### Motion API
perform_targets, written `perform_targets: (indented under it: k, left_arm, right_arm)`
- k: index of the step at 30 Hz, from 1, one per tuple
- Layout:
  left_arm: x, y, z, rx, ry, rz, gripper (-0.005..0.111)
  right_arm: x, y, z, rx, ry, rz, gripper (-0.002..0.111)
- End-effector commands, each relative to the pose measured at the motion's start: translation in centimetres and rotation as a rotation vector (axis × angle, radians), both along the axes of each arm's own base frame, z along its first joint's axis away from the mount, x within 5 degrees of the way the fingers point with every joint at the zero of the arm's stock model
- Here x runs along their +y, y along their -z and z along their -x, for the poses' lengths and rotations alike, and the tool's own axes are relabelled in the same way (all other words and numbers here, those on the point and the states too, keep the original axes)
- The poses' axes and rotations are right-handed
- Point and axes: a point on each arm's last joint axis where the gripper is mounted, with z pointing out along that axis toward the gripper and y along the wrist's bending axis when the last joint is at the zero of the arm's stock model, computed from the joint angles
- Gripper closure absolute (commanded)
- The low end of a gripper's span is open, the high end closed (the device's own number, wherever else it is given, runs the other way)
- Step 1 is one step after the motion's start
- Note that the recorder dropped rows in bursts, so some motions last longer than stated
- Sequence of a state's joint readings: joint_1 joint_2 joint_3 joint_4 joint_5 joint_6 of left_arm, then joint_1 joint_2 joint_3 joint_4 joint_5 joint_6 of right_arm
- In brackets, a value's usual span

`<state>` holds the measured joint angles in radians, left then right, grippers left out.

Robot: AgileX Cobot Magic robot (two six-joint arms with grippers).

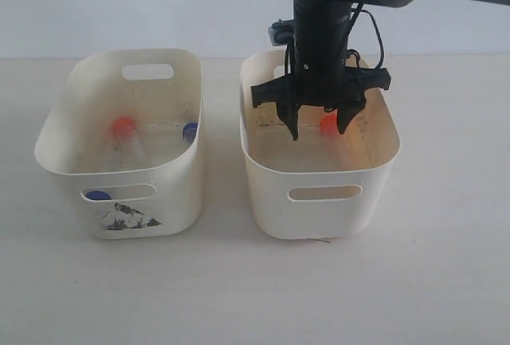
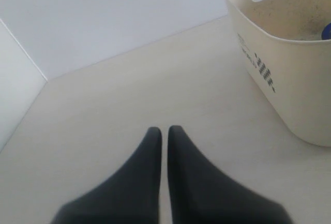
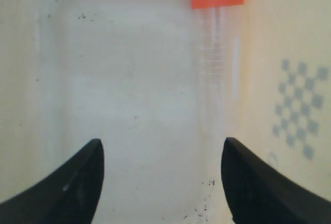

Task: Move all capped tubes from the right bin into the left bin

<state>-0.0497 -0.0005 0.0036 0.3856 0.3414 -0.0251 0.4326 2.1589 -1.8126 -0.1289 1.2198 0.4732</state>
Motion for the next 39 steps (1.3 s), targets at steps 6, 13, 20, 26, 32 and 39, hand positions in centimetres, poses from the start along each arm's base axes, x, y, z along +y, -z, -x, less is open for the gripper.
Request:
perform_targets:
  k: [6,13,20,26,32,39]
  left_arm:
    - [-0.2,-0.2,0.0,-0.008,0.035,0.012,0.102]
    - [-0.2,-0.2,0.0,-0.008,0.035,0.012,0.102]
    - [-0.2,-0.2,0.0,-0.008,0.035,0.012,0.102]
    - [-0.2,-0.2,0.0,-0.008,0.035,0.012,0.102]
    - [-0.2,-0.2,0.0,-0.008,0.035,0.012,0.102]
    - [-0.2,-0.2,0.0,-0.008,0.035,0.012,0.102]
  right_arm:
    - [0.4,-0.7,0.3,0.011,0.026,-0.071,0.046]
    - [0.5,0.8,0.0,0.042,0.03,-0.054,0.046]
    - [-0.5,2.7,-0.8,0.015,0.021,0.096,0.046]
    - [-1.1,2.7,-1.2,-0.01,0.009,0.154,0.046]
    - [-1.2,4.7,-1.4,0.032,-0.063,0.203,0.046]
    - [-1.2,7.9,-1.6,0.096,-0.088,0.242,0.023]
